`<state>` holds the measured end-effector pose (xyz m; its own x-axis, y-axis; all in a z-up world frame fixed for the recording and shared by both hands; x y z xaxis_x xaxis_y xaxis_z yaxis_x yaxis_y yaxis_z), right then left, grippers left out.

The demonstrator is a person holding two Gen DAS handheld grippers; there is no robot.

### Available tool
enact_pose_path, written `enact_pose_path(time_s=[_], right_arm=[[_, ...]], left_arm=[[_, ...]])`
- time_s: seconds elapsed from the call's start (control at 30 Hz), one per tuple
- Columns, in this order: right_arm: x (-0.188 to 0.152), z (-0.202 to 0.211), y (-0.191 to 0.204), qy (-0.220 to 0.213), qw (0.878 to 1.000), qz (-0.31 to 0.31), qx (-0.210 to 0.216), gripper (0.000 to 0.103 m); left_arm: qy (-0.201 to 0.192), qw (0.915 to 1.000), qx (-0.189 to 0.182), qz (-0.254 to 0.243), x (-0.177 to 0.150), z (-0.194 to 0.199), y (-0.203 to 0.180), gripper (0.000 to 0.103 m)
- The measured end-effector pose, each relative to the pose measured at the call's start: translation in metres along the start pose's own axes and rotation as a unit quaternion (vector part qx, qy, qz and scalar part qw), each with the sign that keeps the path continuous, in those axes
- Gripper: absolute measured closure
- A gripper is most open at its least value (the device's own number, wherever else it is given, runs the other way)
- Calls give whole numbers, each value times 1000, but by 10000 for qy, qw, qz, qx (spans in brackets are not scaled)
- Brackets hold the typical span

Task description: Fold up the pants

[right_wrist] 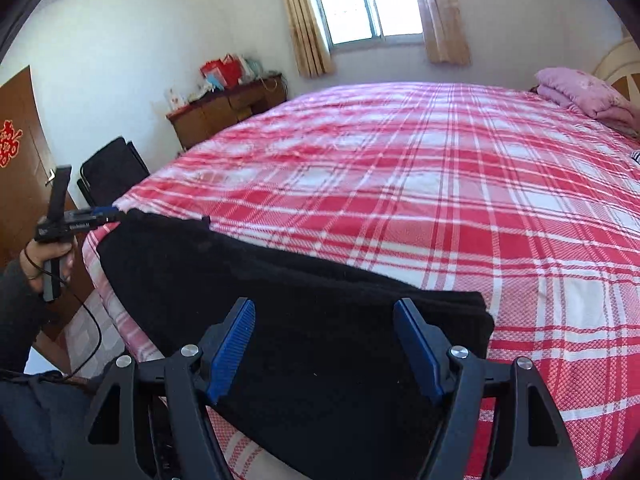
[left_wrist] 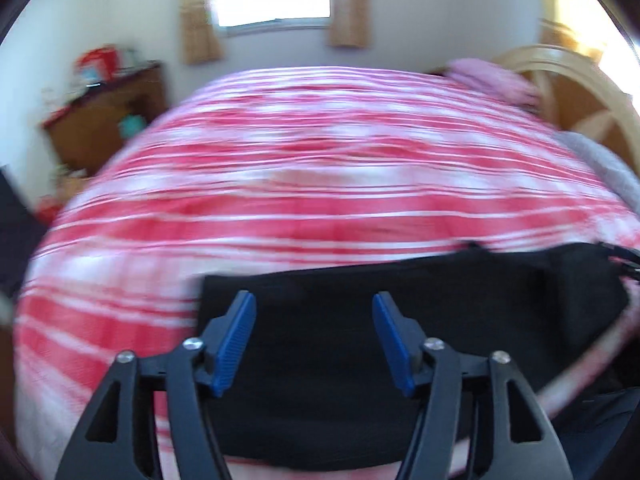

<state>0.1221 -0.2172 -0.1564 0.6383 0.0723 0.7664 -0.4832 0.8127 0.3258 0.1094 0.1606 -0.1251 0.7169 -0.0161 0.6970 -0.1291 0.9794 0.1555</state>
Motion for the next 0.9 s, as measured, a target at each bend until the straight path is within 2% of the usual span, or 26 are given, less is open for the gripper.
enact_pose_path(time_s=[0.1,0.2,0.27,0.37,0.4,0.43,0.47,0.57,0.6,0.63,0.77,0.9], right_arm=[[2,7,-4,-187,9997,-176,-10,30],[-1,10,-8,-226,9992,-310,-76,30],[-4,11,-13,-215,9988,-417,-106,30],[-9,14,-19,-217,9983,-532,-135,30],[-10,14,-21,-215,9980,-576,-142,30],[-11,15,-23,-230,9977,-617,-150,30],[-11,15,-25,-258,9973,-665,-156,30],[-11,17,-30,-328,9963,-787,-123,30],[-11,18,-30,-341,9962,-784,-139,30],[-11,19,-30,-361,9962,-774,-167,30],[-10,20,-29,-402,9962,-757,-181,30],[-10,22,-26,-429,9965,-675,-238,30]], left_arm=[[241,9987,190,406,-16,-18,39,35],[460,9964,-98,707,-33,-38,56,35],[310,9938,-414,981,-38,-41,59,30],[277,9933,-577,967,-37,-42,53,30],[282,9923,-698,984,-37,-42,53,32],[309,9901,-910,1023,-37,-42,52,43],[366,9893,-961,1040,-37,-42,52,44],[381,9907,-824,1015,-35,-43,53,71],[392,9882,-956,1134,-36,-42,58,80],[397,9839,-1128,1331,-35,-41,64,83],[236,9769,-1475,1526,-30,-27,66,85],[-46,9638,-2024,1737,-15,0,61,85]])
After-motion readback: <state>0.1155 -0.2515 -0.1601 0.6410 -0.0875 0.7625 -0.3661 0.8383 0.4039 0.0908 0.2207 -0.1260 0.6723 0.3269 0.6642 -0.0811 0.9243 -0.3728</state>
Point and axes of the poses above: each gripper's, at about its wrist camera, not at the fingertips, and z roughly against the way its jaws point, y to its left, x to its top, the point moved 1 cm from there along -z, roughly the way its jaws point, and after that the axes turned 10 degrees about x, right-handed, at the moved point
